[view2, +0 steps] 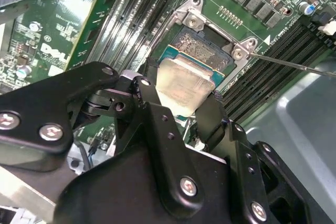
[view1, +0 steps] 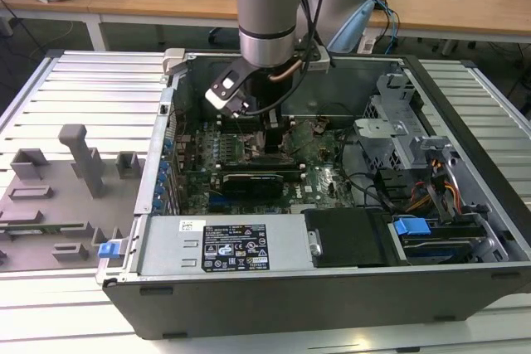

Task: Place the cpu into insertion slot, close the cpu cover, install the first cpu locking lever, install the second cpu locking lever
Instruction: 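Place the cpu into insertion slot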

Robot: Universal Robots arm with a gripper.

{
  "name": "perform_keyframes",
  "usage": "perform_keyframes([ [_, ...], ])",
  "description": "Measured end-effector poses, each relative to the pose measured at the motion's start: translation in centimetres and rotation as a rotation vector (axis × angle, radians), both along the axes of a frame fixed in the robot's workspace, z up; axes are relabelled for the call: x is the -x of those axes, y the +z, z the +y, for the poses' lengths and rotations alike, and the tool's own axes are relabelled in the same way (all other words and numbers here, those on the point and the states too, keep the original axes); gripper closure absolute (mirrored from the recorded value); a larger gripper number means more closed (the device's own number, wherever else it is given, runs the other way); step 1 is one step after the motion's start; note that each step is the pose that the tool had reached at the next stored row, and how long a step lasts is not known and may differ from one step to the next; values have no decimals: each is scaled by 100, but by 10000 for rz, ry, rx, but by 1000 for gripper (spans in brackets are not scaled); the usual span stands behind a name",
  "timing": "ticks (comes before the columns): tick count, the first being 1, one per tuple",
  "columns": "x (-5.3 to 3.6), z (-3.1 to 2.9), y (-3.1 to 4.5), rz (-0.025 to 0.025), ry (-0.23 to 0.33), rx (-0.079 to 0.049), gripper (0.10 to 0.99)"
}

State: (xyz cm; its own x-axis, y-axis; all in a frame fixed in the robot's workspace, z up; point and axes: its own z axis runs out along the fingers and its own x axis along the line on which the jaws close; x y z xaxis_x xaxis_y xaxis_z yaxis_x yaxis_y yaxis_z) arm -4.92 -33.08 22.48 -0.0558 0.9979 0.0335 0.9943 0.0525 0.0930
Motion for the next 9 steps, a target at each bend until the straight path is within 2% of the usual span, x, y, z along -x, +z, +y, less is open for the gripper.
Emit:
perform_keyframes([
  [4,20,77,-39,-2,-2,2,549],
  [9,36,79,-103,0,-229,4,549],
])
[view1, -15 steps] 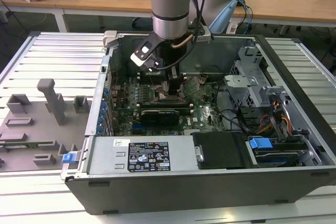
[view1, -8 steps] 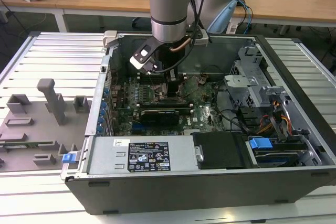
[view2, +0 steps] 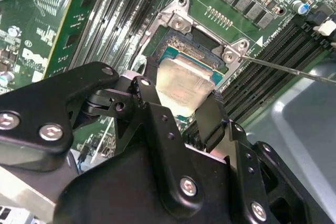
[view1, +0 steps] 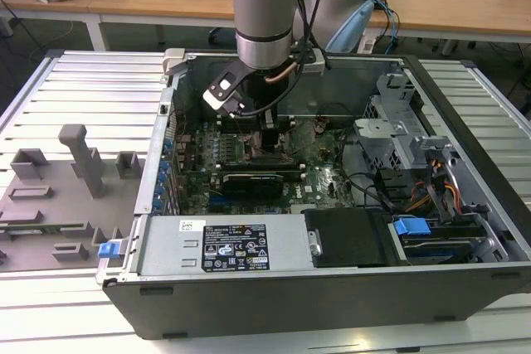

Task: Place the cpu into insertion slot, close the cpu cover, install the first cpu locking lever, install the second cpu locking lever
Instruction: 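Place the cpu into insertion slot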

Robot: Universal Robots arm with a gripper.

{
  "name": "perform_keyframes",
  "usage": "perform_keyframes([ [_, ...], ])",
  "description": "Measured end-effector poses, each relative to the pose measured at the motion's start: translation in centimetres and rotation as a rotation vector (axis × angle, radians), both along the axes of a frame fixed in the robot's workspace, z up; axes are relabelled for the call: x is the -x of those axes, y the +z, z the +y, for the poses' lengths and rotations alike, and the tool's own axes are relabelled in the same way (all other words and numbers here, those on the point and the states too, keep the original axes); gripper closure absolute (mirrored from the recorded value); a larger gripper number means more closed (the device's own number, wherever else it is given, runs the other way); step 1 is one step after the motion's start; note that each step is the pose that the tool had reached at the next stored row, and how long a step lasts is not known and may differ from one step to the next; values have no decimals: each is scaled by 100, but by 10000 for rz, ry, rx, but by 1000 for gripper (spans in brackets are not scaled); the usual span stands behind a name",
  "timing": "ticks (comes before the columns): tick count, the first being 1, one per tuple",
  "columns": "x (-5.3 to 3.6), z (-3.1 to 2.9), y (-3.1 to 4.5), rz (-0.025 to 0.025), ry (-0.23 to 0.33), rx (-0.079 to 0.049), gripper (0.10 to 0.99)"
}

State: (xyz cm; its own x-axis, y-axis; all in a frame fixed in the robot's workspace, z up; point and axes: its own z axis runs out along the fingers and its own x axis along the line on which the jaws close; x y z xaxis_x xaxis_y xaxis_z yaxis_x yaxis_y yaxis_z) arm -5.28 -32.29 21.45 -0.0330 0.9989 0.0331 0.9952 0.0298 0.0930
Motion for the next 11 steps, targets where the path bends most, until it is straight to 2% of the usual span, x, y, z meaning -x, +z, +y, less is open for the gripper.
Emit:
perform_keyframes([
  [5,1,0,-62,0,-348,0,549],
  [11,1,5,-137,1,-408,-11,549],
])
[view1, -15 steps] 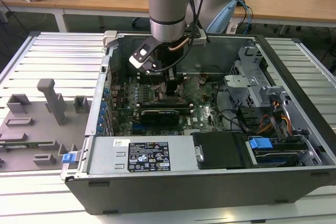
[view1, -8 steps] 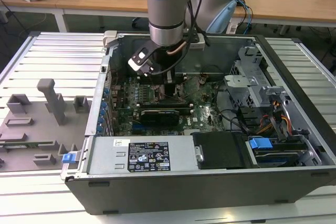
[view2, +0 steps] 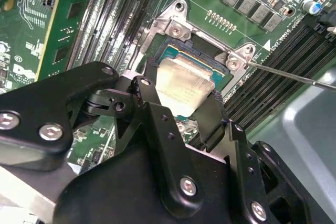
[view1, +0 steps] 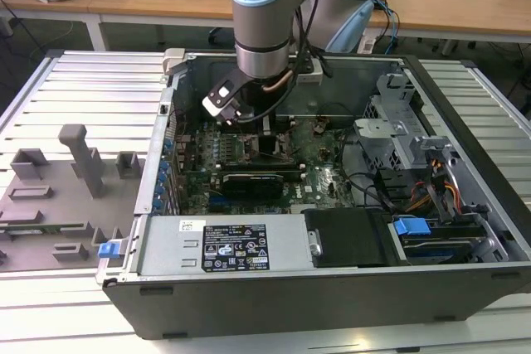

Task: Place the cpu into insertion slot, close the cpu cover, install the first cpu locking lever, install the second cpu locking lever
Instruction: 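Place the cpu into insertion slot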

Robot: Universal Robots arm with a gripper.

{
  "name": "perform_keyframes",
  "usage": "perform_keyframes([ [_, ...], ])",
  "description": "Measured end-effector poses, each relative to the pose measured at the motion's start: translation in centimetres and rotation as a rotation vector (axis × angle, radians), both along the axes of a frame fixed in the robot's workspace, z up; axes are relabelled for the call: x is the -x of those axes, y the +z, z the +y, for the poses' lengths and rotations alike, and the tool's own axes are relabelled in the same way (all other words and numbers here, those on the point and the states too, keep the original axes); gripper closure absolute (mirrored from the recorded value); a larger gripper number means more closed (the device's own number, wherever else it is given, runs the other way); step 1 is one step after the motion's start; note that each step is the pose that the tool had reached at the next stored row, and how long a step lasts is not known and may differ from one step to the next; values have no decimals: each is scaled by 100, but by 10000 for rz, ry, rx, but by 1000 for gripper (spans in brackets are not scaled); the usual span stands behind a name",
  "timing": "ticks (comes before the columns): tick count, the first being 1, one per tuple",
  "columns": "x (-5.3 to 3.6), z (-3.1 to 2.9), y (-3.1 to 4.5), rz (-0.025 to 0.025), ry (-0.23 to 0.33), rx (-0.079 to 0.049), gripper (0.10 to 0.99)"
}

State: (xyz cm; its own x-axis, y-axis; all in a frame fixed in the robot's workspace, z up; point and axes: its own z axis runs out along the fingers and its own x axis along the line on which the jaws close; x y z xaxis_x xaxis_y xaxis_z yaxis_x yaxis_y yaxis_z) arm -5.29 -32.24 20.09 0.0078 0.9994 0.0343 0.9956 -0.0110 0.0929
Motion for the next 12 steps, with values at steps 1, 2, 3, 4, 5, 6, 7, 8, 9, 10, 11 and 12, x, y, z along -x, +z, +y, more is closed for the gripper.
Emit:
perform_keyframes([
  [1,1,4,-4,0,-1,1,549],
  [2,1,6,-6,0,0,0,549],
  [3,2,8,-9,-2,-2,-1,549],
  [4,4,11,-11,-3,-4,-1,549],
  [5,6,13,-12,-1,-3,0,549],
  [6,8,15,-14,0,-3,1,549],
  [7,9,16,-15,1,-2,1,549],
  [8,9,16,-16,0,-2,1,549],
  [9,9,16,-17,-1,-3,-1,549],
  [10,9,16,-17,-1,-3,-1,549],
  [11,9,16,-17,-1,-3,-1,549],
  [12,9,16,-17,-1,-3,-1,549],
])
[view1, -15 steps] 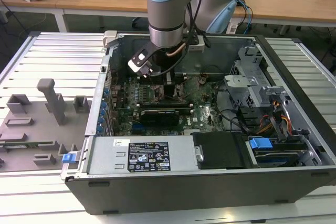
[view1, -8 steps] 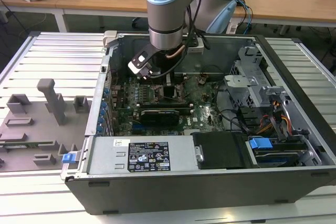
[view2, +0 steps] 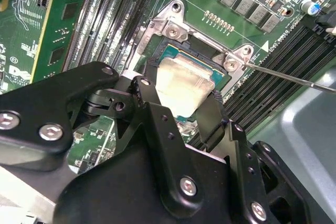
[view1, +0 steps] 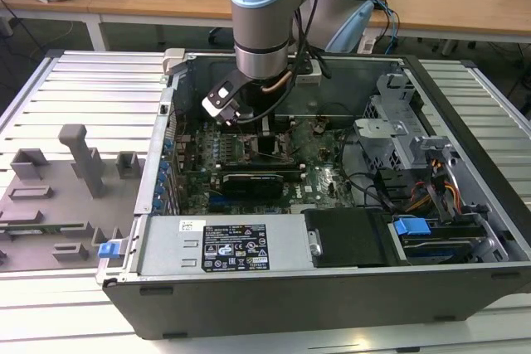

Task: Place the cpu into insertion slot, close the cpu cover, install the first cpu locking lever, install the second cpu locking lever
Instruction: 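Place the cpu into insertion slot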

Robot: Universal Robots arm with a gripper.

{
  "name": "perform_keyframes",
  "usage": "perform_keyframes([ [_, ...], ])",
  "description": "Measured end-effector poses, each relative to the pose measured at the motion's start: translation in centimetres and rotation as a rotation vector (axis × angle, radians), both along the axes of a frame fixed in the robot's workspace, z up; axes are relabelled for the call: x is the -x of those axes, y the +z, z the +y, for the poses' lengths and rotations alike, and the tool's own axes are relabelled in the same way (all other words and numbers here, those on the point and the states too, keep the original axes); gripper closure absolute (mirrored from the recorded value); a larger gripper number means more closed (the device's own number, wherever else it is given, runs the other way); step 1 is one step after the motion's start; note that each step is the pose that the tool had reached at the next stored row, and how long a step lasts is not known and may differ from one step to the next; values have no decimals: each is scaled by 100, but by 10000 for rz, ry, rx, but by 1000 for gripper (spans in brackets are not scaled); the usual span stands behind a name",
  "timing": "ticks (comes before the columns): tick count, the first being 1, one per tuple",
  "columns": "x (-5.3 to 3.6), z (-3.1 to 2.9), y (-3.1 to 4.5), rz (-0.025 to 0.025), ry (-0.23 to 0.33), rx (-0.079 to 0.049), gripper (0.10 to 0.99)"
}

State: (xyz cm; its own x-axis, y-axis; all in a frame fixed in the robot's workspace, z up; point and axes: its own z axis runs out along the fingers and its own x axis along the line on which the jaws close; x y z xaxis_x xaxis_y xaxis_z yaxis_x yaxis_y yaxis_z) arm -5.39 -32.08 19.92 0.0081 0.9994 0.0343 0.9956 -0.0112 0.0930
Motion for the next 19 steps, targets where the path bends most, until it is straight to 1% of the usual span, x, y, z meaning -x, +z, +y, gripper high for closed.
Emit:
perform_keyframes([
  [3,0,0,0,0,0,-1,533],
  [4,0,0,0,-1,0,-1,471],
  [8,1,0,14,0,0,4,471],
  [10,1,0,41,0,0,8,471],
  [12,1,0,93,0,0,21,471],
  [19,1,0,98,0,0,30,471],
])
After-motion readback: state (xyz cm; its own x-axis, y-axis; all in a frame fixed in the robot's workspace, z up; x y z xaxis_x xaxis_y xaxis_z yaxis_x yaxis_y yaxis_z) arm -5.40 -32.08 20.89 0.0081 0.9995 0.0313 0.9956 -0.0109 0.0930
